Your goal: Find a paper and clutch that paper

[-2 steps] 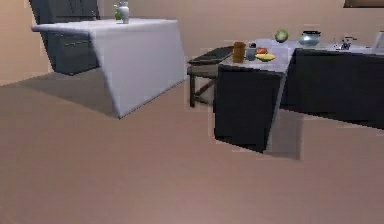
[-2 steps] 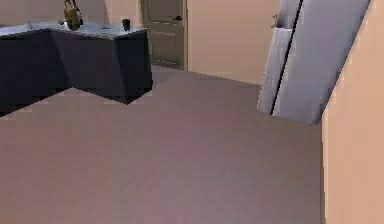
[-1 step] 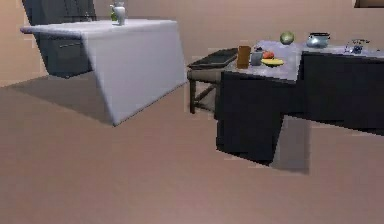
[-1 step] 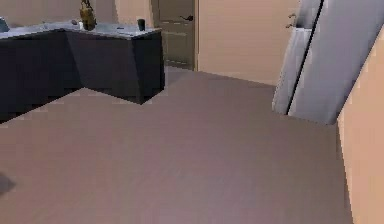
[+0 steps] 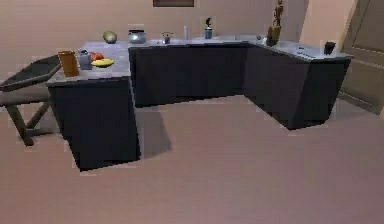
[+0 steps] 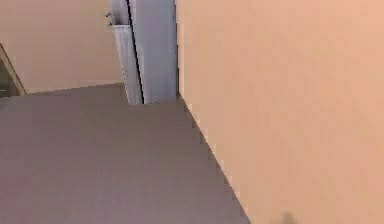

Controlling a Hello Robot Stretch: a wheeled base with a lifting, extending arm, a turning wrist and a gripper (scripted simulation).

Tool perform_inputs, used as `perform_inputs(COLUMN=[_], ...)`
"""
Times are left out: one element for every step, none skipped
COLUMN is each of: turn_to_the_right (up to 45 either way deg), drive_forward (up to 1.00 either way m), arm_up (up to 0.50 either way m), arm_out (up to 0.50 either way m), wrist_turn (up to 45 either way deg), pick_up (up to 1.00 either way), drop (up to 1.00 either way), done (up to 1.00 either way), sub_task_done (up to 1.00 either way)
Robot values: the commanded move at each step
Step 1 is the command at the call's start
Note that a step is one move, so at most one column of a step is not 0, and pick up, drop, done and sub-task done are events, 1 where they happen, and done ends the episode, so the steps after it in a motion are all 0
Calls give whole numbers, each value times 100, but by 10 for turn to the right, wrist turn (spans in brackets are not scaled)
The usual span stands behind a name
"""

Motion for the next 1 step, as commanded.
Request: perform_inputs(turn_to_the_right=[390], drive_forward=[0], arm_up=[0], arm_out=[0], wrist_turn=[0], pick_up=[0], drop=[0], done=[0], sub_task_done=[0])
